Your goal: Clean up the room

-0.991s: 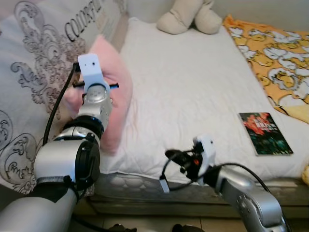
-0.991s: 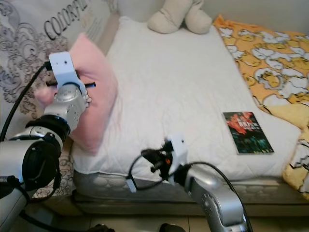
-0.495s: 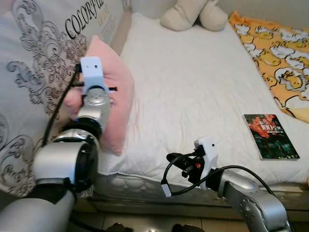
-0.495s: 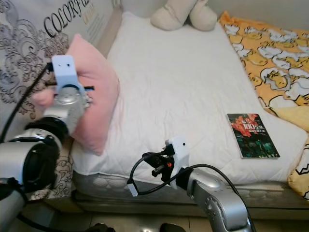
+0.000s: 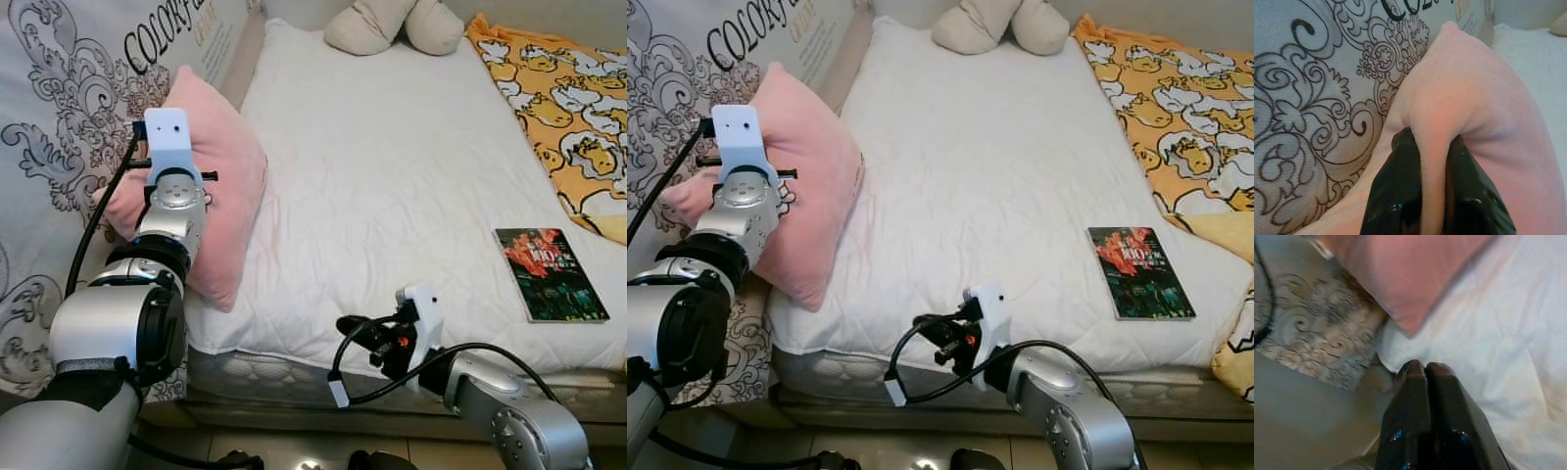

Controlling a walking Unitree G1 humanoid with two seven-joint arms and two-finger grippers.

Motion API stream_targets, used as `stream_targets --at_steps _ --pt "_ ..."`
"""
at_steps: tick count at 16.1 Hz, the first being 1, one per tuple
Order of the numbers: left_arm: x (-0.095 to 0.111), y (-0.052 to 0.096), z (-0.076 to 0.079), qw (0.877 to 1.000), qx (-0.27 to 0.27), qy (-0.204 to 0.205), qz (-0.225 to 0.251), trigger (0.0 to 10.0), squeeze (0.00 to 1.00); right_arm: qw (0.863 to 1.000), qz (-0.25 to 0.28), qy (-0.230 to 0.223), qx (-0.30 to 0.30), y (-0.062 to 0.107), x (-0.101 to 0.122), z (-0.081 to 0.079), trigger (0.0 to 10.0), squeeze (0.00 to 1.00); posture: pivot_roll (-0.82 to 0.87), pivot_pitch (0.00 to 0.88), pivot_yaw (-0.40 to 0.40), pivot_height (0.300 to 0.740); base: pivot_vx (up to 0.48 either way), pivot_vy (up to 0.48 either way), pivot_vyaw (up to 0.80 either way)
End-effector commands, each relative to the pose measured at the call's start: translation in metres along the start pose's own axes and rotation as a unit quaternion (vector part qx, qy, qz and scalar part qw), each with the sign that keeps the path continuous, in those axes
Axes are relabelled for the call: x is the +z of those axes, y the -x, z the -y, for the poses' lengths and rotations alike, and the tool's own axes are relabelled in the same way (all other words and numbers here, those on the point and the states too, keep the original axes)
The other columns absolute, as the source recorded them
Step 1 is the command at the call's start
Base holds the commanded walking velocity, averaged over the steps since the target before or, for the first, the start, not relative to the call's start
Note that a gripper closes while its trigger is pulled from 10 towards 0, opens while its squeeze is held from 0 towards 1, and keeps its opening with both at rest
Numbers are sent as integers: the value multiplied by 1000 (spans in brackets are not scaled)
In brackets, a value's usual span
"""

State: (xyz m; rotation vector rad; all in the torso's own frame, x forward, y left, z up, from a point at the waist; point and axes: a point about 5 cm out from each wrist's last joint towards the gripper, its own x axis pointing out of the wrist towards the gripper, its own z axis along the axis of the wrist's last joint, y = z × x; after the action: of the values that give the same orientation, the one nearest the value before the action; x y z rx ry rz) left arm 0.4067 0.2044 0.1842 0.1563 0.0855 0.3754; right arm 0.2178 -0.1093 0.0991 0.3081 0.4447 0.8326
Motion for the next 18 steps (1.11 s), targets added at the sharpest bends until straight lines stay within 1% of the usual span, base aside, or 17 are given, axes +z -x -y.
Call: stream_targets --at_steps 1,2,4,5,6,7,8,9,12,13,14,15,16,17,18 --pt "11 -2 -4 1000 -2 -4 26 10000 1000 1000 7 6 16 0 5 -4 10000 0 -199 53 -20 740 0 0 0" --pt "11 -3 -5 1000 -2 -7 29 10000 1000 1000 5 8 12 0 6 -1 10000 0 -198 53 -20 740 0 0 0" --pt "17 -4 -6 998 1 -42 46 10000 1000 1000 2 8 11 0 6 0 10000 0 -197 54 -25 740 0 0 0" --pt "18 -4 -7 997 4 -51 51 10000 1000 1000 2 8 11 0 6 0 10000 0 -197 54 -25 740 0 0 0" --pt "28 -5 -7 994 9 -82 77 10000 1000 1000 1 6 11 0 5 0 10000 0 -191 54 -25 740 0 0 0" --pt "34 -5 -6 990 11 -107 93 10000 1000 1000 1 4 11 0 4 -1 10000 0 -178 52 -25 740 0 0 0" --pt "34 -5 -6 988 14 -119 93 10000 1000 1000 0 1 11 0 3 0 10000 0 -164 55 -29 740 0 0 0" --pt "34 -5 -6 985 18 -140 96 10000 1000 1000 -1 -2 12 -1 1 0 10000 0 -151 50 -31 740 0 0 0" --pt "31 -6 -13 980 28 -170 96 10000 1000 1000 -5 -7 22 -4 -1 0 10000 0 -115 38 -33 740 0 0 0" --pt "30 -6 -15 980 27 -172 96 10000 1000 1000 -5 -7 23 -5 -2 -1 10000 0 -112 35 -32 740 0 0 0" --pt "29 -6 -20 979 18 -168 113 10000 1000 1000 -1 -5 26 -9 -1 -1 10000 0 -99 13 -24 740 0 0 0" --pt "30 -5 -20 980 8 -158 122 10000 1000 1000 3 -1 24 -10 1 -1 10000 0 -91 4 -21 740 0 0 0" --pt "27 -1 -13 981 -42 -119 146 10000 1000 999 37 15 -3 -12 11 3 10000 0 -74 0 -9 740 0 0 0" --pt "25 4 -7 979 -81 -95 164 10000 1000 997 65 25 -33 -11 19 7 10000 0 -72 0 -6 740 0 0 0" --pt "15 13 -4 975 -115 -70 178 10000 1000 990 100 60 -78 -10 29 13 10000 0 -54 0 8 740 0 0 0"
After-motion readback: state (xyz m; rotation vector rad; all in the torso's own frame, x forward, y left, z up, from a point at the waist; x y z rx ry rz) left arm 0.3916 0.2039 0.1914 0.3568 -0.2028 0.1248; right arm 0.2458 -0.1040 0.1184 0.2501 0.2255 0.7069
